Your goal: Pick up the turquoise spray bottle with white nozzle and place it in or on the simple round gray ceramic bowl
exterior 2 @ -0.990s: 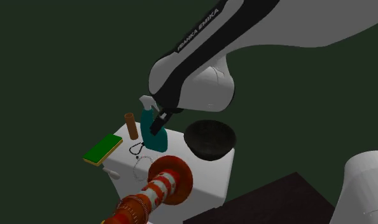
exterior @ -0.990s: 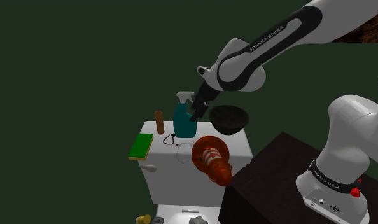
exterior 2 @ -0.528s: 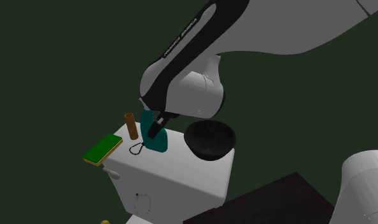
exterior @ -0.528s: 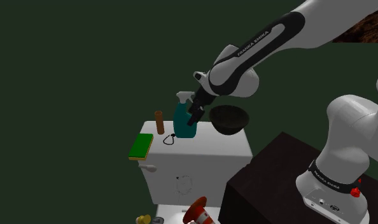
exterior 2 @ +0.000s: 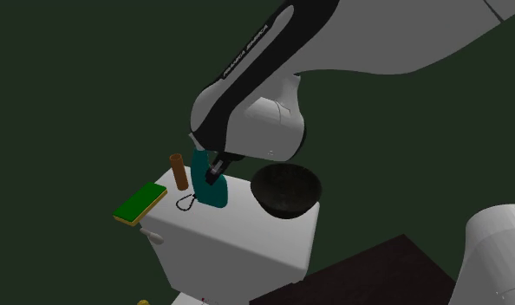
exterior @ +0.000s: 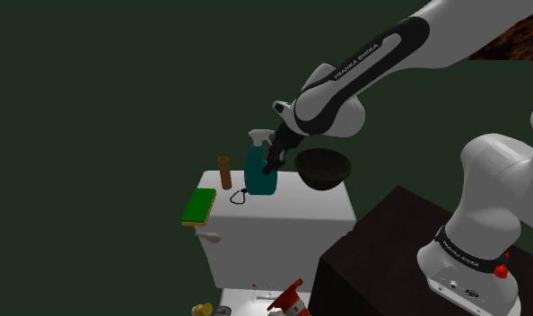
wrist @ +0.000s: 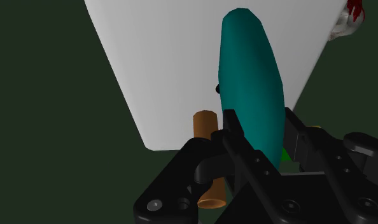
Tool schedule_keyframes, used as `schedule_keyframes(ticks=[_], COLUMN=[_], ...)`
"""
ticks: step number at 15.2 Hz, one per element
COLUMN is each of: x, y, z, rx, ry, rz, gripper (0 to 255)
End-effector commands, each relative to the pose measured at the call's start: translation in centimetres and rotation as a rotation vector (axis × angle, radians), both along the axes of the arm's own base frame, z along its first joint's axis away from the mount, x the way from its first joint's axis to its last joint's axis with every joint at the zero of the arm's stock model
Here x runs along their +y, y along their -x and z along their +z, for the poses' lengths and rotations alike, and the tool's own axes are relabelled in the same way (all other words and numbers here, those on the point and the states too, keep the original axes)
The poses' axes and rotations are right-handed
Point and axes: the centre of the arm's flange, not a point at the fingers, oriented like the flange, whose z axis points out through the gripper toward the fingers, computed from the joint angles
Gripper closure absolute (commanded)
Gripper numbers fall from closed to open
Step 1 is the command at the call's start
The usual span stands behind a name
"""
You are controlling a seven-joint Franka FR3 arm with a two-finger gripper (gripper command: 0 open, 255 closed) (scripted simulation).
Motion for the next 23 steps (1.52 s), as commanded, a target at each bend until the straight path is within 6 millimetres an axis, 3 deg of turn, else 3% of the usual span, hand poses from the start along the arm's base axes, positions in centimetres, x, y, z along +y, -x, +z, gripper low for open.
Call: schedule_keyframes(ticks=[1,7,23], x=[0.0,0.0,0.0], y=[0.0,0.0,0.0], z=[0.0,0.0,8.4], rx=[0.000,0.000,0.000], ry=[0.000,0.000,0.000], rz=[0.000,0.000,0.000], gripper=[255,255,255])
